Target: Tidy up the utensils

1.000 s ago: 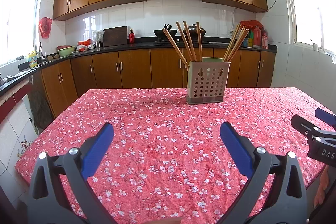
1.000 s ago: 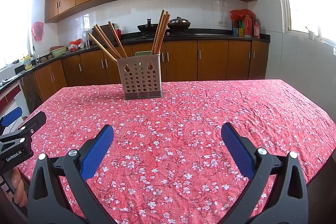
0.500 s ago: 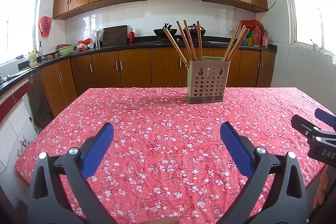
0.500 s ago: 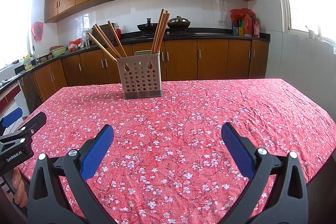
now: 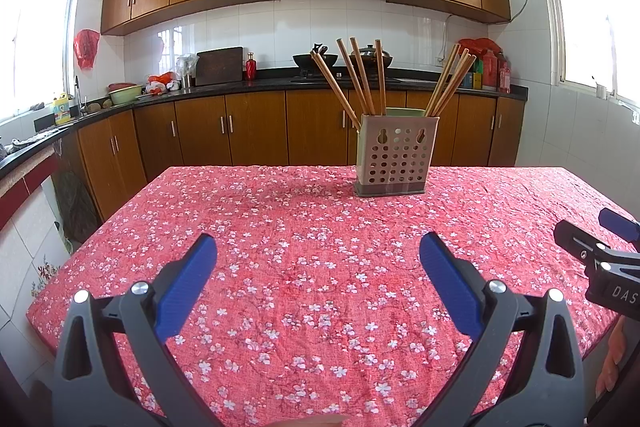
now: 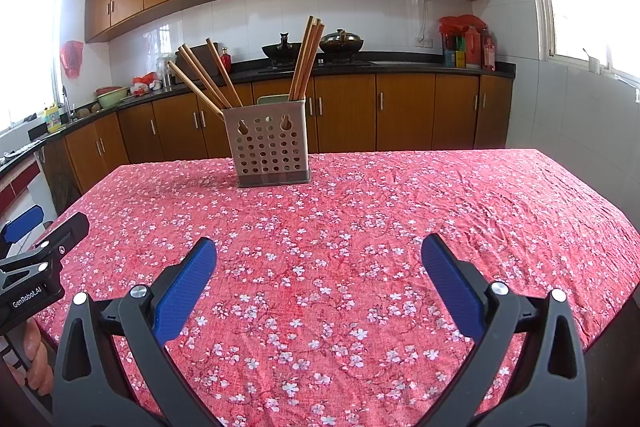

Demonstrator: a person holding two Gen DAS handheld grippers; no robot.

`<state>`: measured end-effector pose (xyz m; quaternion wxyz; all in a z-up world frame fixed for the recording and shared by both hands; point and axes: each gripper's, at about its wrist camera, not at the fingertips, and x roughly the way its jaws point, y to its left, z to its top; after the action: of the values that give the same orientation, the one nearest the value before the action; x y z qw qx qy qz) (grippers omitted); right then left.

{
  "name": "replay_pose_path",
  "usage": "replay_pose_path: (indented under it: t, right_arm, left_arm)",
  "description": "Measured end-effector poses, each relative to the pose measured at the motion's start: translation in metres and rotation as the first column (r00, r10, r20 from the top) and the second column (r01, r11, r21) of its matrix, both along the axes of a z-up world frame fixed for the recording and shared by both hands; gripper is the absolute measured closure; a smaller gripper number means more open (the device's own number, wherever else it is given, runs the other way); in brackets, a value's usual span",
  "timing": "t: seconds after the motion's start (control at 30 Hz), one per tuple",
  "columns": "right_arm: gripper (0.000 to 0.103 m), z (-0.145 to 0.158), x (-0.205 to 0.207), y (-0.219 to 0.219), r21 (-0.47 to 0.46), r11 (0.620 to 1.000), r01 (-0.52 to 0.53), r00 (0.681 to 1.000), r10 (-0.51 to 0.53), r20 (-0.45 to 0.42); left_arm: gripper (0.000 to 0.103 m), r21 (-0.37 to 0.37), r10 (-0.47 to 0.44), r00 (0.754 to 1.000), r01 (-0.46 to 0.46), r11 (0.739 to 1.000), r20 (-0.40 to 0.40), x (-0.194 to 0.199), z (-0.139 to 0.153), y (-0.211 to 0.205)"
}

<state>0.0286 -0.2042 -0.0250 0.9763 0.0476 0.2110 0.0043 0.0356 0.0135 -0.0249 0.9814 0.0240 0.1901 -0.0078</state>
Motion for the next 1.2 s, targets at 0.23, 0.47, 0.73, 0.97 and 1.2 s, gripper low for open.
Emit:
replay_pose_path:
  t: [0.23, 0.47, 0.73, 0.97, 1.2]
  right_arm:
    - [0.002, 0.0003, -0.0003, 0.0001, 0.000, 1.000, 0.000, 1.000, 0.000, 0.000]
    - [0.002, 0.0004, 0.0001, 0.0000, 0.000, 1.000, 0.000, 1.000, 0.000, -0.001]
    - [0.002, 0.0008, 0.0001, -0.0002, 0.001, 1.000, 0.000, 1.000, 0.000, -0.001]
    - [0.002, -0.0010, -0.0013, 0.0009, 0.003, 1.000, 0.001, 1.000, -0.001, -0.004]
    - [0.002, -0.0016, -0.0011, 0.0011, 0.004, 1.000, 0.002, 1.000, -0.002, -0.005]
  left_arm:
    - [0.004, -0.001, 0.001, 1.000, -0.001, 1.000, 0.000, -0.0001, -0.0004, 0.0001]
    - [0.004, -0.001, 0.002, 1.000, -0.002, 1.000, 0.000, -0.0001, -0.0003, 0.0000]
    - [0.004, -0.002, 0.000, 1.000, 0.000, 1.000, -0.001, -0.0002, -0.0002, -0.0005]
    - [0.004, -0.003, 0.002, 1.000, -0.002, 1.000, -0.003, -0.0003, -0.0019, -0.0011]
    - [0.004, -0.005, 0.001, 1.000, -0.001, 1.000, -0.006, -0.0004, -0.0053, -0.0009]
